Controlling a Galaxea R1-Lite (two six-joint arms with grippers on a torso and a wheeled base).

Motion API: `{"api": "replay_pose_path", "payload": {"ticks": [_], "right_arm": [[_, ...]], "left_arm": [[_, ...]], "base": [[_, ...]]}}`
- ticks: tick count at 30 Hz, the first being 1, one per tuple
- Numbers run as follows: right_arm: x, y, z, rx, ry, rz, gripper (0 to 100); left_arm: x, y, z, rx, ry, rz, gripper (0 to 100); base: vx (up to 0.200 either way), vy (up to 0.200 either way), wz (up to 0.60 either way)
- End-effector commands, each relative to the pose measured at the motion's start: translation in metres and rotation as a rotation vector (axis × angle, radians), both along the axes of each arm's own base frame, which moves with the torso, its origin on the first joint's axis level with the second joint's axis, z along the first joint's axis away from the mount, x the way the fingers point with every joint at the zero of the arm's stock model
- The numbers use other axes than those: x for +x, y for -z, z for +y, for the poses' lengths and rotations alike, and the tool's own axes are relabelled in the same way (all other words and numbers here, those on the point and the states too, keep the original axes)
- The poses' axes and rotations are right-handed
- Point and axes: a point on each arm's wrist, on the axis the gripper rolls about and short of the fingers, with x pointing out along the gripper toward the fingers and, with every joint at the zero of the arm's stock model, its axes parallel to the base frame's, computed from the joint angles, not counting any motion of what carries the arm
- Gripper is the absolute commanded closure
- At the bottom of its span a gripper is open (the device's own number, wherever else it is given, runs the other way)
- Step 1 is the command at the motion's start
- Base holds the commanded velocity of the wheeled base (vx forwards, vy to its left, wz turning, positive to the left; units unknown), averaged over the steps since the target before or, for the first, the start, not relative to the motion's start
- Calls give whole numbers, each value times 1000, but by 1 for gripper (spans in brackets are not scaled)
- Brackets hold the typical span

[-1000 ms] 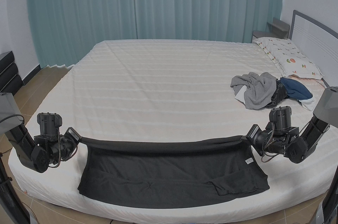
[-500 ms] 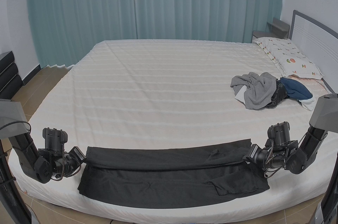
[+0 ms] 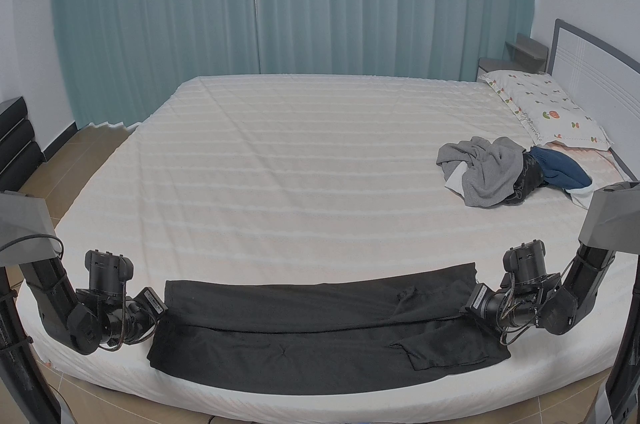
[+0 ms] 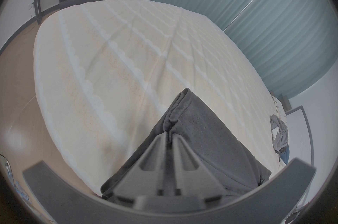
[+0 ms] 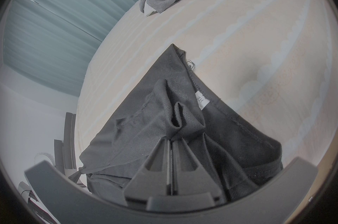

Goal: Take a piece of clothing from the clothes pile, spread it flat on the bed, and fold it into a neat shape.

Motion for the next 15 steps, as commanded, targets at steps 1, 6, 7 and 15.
{"api": "replay_pose_path", "payload": {"ticks": [1, 6, 7, 15], "right_arm": [[0, 3, 0, -2, 1, 10, 100], [-3, 2, 0, -2, -2, 12, 0], [-3, 1, 0, -1, -4, 9, 0], [-1, -32, -13, 22, 41, -94, 0]], "left_arm": [[-2, 1, -2, 0, 7, 10, 0], [-3, 0, -2, 1, 6, 4, 0], [-3, -1, -1, 2, 3, 3, 0], [3, -20, 8, 2, -47, -90, 0]], "base": [[0, 0, 0], [0, 0, 0], [0, 0, 0], [0, 0, 0]]}}
